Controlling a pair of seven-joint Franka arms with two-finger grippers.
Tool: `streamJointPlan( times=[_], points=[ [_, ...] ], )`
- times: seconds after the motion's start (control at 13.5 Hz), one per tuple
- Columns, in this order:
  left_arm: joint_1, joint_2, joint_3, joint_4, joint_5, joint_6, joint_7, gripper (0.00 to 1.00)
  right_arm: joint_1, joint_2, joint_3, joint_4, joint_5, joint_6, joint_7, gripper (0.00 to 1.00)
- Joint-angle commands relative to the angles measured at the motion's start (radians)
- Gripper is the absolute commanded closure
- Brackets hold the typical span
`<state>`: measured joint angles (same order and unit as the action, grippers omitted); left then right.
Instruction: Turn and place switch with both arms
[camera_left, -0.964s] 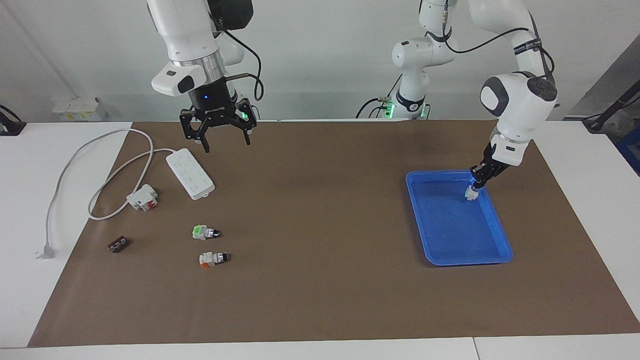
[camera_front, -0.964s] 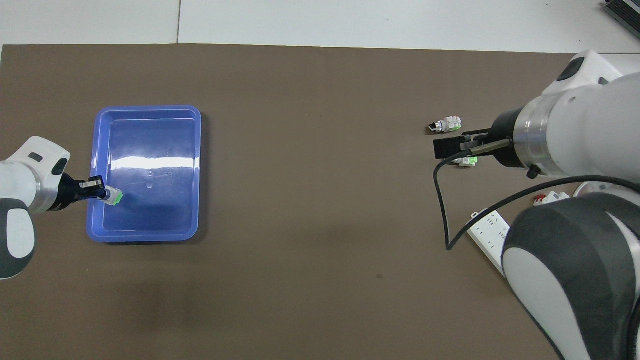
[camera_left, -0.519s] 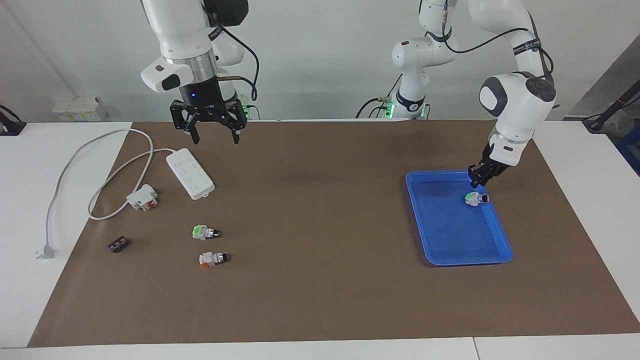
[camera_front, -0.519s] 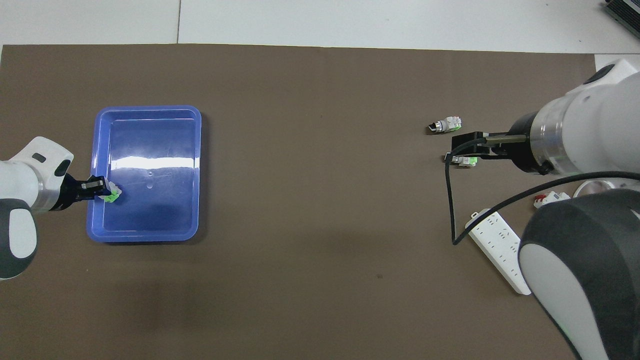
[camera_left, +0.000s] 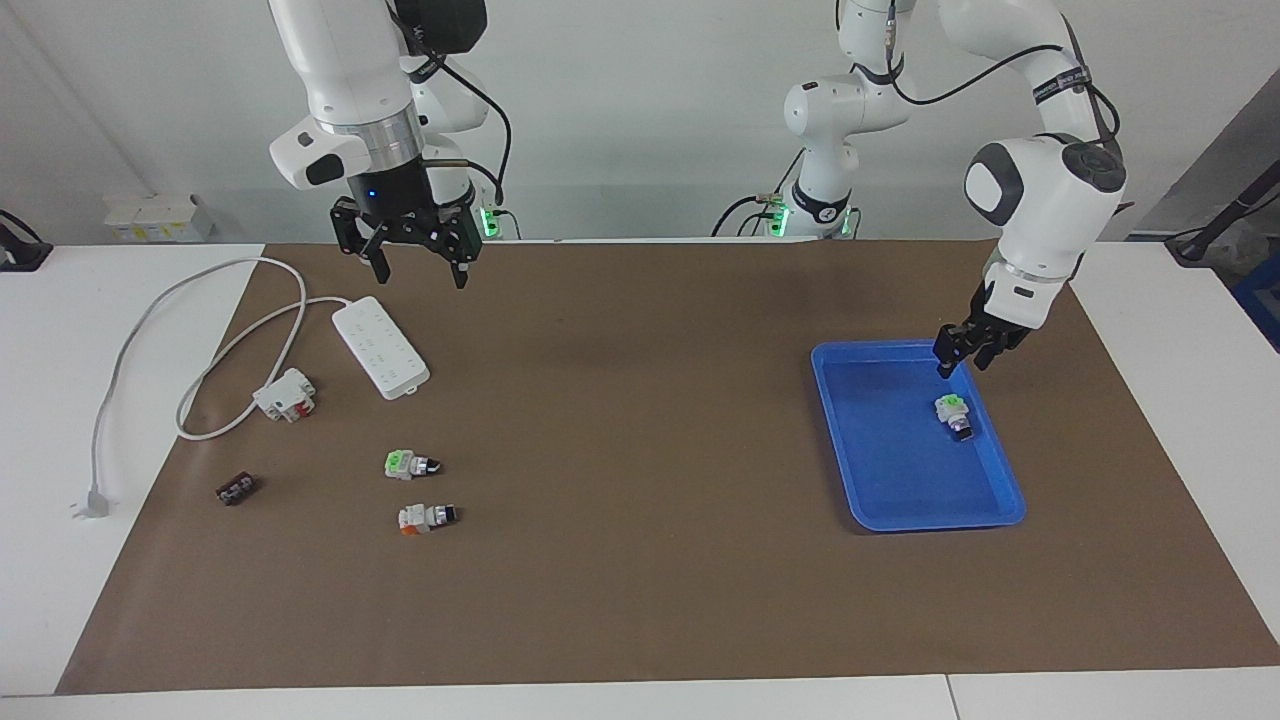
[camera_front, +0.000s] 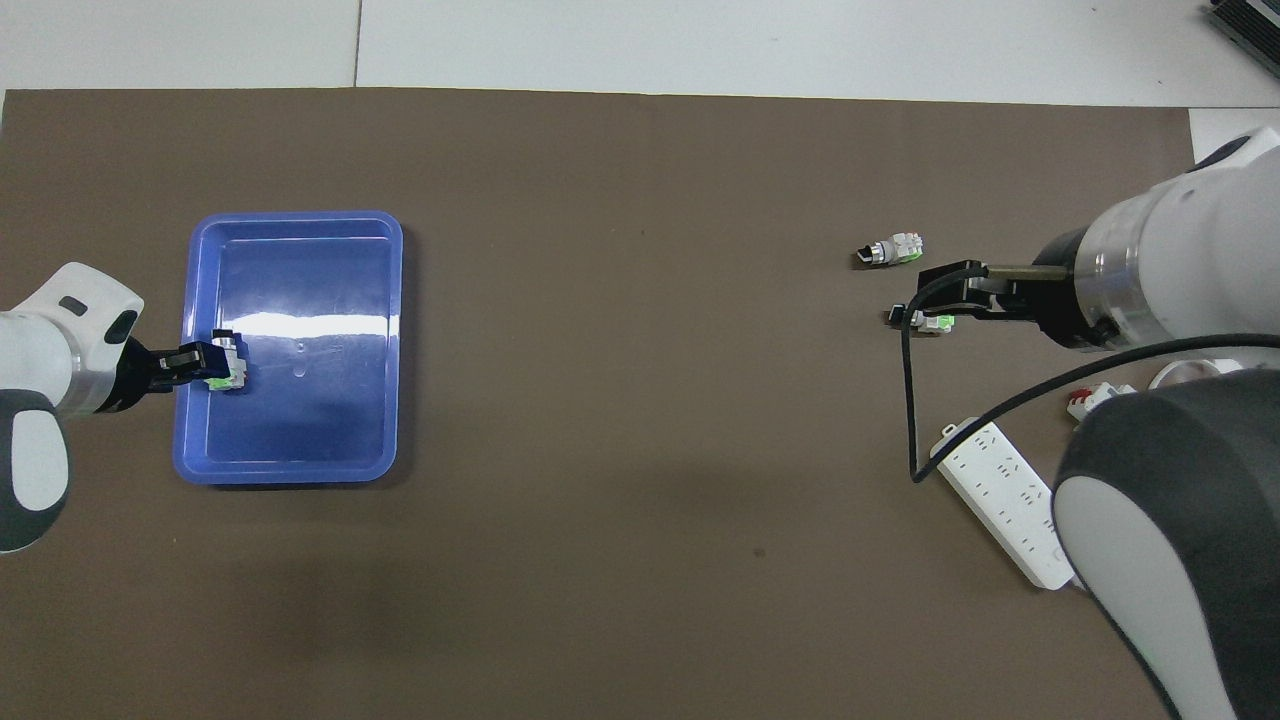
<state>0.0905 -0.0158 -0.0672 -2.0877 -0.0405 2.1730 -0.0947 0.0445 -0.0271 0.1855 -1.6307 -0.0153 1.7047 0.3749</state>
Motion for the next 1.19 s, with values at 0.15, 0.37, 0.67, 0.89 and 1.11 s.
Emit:
streamJointPlan(
  times=[0.15, 0.37, 0.67, 0.89, 1.11],
  points=[
    [-0.093, 0.100, 0.007, 0.280, 0.019, -0.264, -0.006, 0.26, -0.055, -0.010, 0.014, 0.003, 0.000, -0.033, 0.007, 0.00],
    [-0.107, 0.097, 0.003, 0.357, 0.019, -0.366, -0.007, 0.21, -0.043, -0.010, -0.012, 0.003, 0.000, -0.034, 0.006, 0.00],
    [-0.120, 0.056, 0.001, 0.440, 0.019, -0.514, -0.007, 0.18, 0.017, -0.010, -0.106, 0.002, 0.001, -0.042, -0.053, 0.00],
    [-0.130, 0.042, 0.001, 0.498, 0.022, -0.605, -0.007, 0.13, 0.052, -0.010, -0.162, 0.002, 0.001, -0.062, -0.085, 0.00],
    [-0.133, 0.023, 0.000, 0.498, 0.037, -0.625, -0.003, 0.10, 0.043, -0.014, -0.178, 0.000, 0.001, -0.094, -0.086, 0.00]
  ],
)
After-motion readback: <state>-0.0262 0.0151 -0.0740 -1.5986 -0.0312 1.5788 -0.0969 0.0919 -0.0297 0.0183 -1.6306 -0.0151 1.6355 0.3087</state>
